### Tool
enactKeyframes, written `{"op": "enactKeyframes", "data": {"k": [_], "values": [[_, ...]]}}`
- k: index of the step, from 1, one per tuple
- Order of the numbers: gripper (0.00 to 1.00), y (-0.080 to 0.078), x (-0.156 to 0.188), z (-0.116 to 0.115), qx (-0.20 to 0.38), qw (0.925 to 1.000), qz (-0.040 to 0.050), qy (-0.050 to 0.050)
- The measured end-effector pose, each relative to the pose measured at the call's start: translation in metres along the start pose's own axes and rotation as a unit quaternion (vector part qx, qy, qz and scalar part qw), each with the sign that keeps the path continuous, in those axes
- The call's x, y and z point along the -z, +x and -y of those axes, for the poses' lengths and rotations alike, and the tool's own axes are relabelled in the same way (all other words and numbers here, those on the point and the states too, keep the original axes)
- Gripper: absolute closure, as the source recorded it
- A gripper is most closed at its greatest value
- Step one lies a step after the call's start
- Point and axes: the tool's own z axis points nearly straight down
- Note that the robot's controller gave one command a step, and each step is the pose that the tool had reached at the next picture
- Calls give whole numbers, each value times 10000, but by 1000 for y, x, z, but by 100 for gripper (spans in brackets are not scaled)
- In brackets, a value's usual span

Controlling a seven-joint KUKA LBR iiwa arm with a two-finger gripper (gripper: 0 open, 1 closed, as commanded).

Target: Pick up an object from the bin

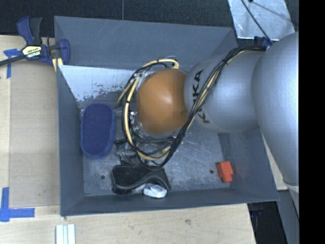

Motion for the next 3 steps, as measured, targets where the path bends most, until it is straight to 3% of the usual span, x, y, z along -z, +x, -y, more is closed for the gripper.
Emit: {"op": "enactKeyframes", "data": {"k": [1, 2, 3], "values": [[100, 2, 33, -32, -2499, 9682, 68, 51], [0, 1, 32, -34, -2489, 9685, 92, 41], [0, 0, 14, -36, -1599, 9867, 226, 178]]}}
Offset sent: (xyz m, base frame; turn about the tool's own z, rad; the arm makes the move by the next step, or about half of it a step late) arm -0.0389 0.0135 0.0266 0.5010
